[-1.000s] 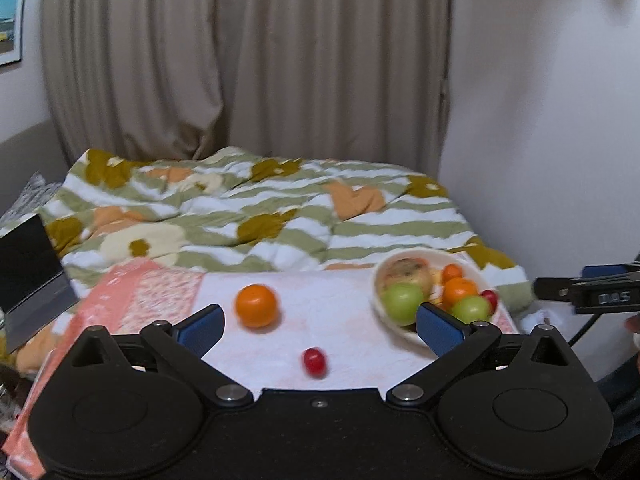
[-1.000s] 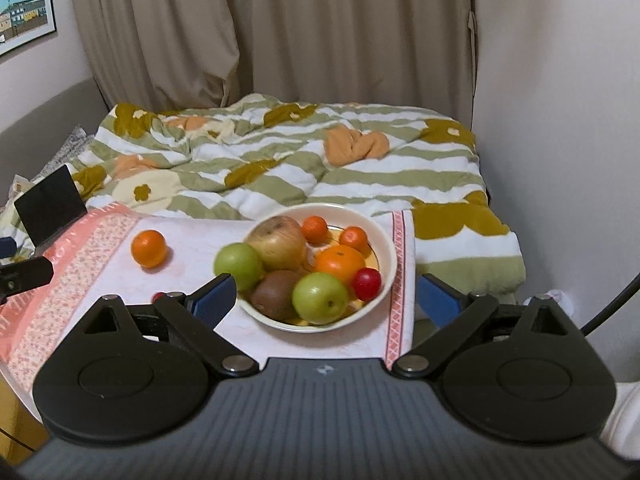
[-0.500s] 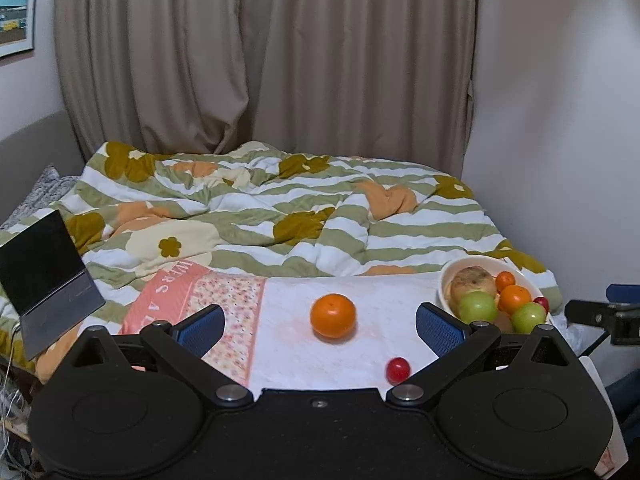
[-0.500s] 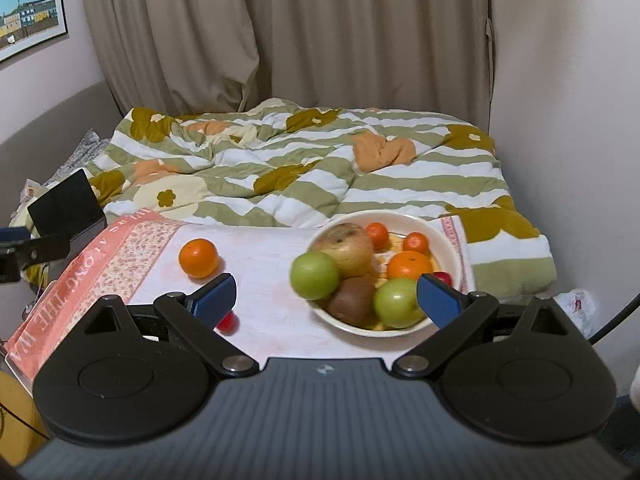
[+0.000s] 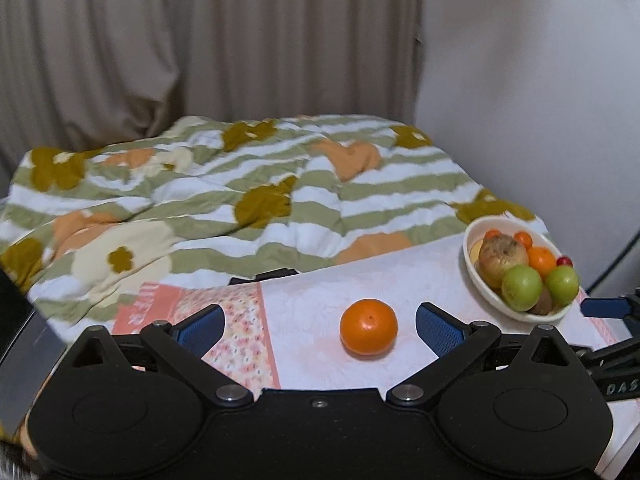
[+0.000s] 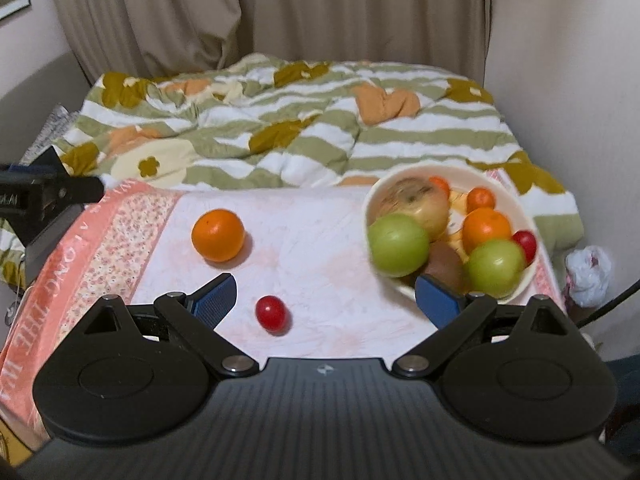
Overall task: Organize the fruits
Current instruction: 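Withdraw both tools and move toward the orange and last tomato, then grasp the orange with the left tool while the right tool grasps the red tomato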
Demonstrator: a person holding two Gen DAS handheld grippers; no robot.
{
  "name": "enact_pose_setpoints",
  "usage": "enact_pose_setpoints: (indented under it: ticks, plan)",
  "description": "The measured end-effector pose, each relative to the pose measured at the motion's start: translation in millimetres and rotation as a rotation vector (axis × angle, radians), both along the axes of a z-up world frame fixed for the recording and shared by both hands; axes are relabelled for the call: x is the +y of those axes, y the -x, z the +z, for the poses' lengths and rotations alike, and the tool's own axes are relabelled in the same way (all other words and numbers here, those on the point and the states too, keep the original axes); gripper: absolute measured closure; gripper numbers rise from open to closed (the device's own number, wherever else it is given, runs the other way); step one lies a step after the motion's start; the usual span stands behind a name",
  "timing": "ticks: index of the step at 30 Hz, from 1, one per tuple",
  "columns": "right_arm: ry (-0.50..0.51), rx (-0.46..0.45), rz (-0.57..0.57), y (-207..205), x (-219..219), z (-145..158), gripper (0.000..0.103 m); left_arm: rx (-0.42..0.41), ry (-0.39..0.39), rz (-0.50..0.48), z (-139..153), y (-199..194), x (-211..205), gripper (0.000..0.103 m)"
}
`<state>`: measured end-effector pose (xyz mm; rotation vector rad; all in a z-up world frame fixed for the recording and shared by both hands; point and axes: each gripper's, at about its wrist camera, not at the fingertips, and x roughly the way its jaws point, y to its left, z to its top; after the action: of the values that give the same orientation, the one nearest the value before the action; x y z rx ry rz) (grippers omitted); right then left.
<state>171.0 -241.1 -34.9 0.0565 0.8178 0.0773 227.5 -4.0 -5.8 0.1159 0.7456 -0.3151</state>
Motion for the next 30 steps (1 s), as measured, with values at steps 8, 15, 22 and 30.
enact_pose_setpoints:
  ticks: [8, 15, 22, 30]
  plan:
    - [0.020, 0.086, -0.057, -24.2, 33.8, -36.5, 0.000, 0.083, -0.038, -0.152, -32.9, -51.9, -6.1, 0.000]
    - [0.047, 0.147, -0.061, -35.6, 50.6, -60.4, 0.000, 0.165, -0.029, -0.251, -62.7, -76.0, -23.3, 0.001]
    - [0.052, 0.185, -0.069, -41.1, 52.9, -74.2, 0.009, 0.235, -0.032, -0.316, -94.0, -87.6, -45.8, 0.013]
    - [0.058, 0.202, -0.068, -43.6, 56.2, -79.0, 0.021, 0.280, -0.045, -0.329, -113.3, -94.0, -54.0, 0.038]
